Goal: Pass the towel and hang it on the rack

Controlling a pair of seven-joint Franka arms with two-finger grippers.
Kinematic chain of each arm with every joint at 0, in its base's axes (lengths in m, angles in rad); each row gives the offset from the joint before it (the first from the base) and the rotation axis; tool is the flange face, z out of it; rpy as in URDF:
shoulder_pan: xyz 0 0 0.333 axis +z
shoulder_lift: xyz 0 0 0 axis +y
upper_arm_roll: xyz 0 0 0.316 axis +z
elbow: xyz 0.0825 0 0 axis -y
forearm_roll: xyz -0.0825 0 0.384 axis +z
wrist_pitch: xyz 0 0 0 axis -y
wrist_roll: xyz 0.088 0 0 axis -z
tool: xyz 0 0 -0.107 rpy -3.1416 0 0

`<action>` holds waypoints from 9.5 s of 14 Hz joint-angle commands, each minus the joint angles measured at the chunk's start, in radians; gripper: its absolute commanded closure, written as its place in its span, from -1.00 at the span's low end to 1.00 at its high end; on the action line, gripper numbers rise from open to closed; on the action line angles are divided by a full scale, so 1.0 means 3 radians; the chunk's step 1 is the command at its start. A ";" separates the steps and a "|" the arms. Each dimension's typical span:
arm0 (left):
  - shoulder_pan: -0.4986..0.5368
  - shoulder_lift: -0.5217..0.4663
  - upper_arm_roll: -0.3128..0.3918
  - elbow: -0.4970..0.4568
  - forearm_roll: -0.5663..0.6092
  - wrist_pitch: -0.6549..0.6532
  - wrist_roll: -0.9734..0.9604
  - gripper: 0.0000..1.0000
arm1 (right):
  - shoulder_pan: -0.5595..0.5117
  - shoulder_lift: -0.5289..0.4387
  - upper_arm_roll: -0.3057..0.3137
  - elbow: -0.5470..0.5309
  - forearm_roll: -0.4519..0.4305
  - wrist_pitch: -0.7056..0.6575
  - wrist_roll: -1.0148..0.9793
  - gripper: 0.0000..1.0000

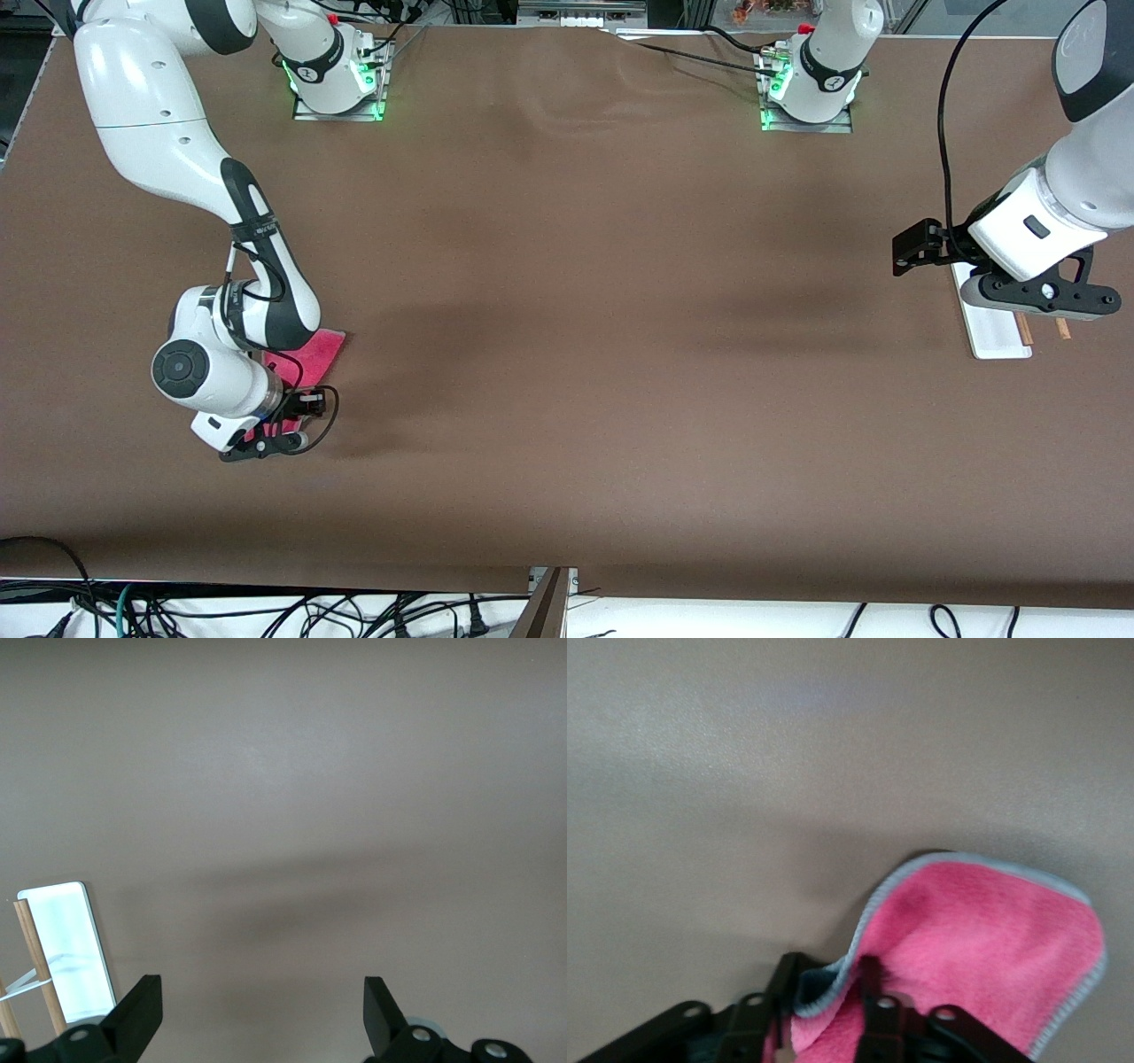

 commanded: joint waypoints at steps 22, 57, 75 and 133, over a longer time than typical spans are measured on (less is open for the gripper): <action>-0.0011 0.0036 0.0029 0.0092 -0.0015 -0.0061 0.0054 -1.00 | 0.0520 -0.0907 0.0510 0.1095 0.0009 -0.1441 0.1378 1.00; -0.0323 0.0087 -0.0119 -0.1267 -0.1216 0.1303 0.1196 -1.00 | 0.1983 -0.0815 0.0561 0.1095 -0.0001 -0.0485 0.3625 1.00; -0.0318 0.0204 -0.0733 -0.1447 -0.1728 0.1913 0.3602 -1.00 | 0.1978 -0.0794 0.0551 0.1095 -0.0011 -0.0455 0.3579 1.00; 0.3614 0.1856 -0.0411 0.0342 -0.0711 0.0087 0.7636 -1.00 | -0.0543 -0.2640 0.0275 -0.0265 0.0014 -0.2572 -0.0149 -1.00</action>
